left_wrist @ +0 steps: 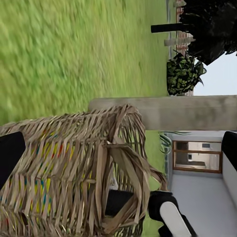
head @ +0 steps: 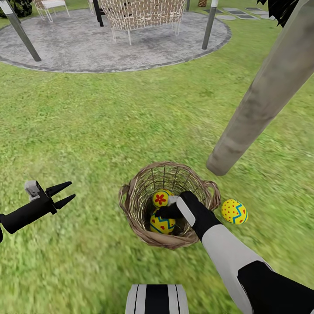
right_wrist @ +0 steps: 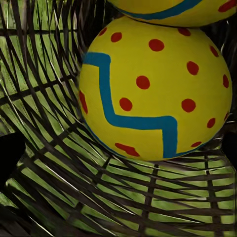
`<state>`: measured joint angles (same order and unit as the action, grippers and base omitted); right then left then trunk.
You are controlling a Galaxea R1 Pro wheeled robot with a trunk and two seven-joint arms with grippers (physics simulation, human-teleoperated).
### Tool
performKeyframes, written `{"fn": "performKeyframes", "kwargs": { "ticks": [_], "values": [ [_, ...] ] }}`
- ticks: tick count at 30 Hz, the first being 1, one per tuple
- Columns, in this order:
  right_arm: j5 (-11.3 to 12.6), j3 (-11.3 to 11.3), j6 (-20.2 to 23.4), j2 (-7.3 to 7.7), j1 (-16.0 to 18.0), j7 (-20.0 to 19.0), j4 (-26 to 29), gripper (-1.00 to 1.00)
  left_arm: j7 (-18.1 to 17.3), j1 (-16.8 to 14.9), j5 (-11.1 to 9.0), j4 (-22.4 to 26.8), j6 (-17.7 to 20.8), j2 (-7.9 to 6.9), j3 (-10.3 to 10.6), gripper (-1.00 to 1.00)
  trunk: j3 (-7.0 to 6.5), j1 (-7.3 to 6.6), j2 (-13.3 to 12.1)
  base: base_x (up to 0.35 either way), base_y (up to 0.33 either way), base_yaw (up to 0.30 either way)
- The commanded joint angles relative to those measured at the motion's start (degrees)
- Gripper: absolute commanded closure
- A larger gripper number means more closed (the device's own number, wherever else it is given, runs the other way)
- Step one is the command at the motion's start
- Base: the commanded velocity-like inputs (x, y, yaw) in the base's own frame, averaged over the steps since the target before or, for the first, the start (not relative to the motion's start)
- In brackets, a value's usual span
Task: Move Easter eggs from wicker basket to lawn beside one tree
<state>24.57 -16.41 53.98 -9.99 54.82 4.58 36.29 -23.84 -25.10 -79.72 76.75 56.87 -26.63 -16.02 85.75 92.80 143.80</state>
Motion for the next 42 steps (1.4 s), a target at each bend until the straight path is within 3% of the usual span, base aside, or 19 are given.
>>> {"fn": "performKeyframes", "kwargs": {
  "ticks": [1,12,42],
  "values": [
    [0.5,-0.4,0.1,0.04,0.0,0.5,0.2,-1.00,-0.3,0.0,0.3,0.0,0.3,0.00,-0.1,-1.00,0.03,-0.01,0.0,0.000,0.000,0.000],
    [0.4,-0.9,-2.3,0.12,0.0,6.1,1.2,-1.00,-0.3,0.0,0.3,0.0,0.3,0.09,0.0,-1.00,0.48,0.04,0.0,0.000,0.000,0.000],
    [0.4,-0.9,-4.6,0.49,0.0,5.6,3.2,-1.00,-0.3,0.0,0.3,0.2,0.3,0.18,0.0,-1.00,3.58,0.40,0.2,0.000,0.000,0.000]
  ]
}}
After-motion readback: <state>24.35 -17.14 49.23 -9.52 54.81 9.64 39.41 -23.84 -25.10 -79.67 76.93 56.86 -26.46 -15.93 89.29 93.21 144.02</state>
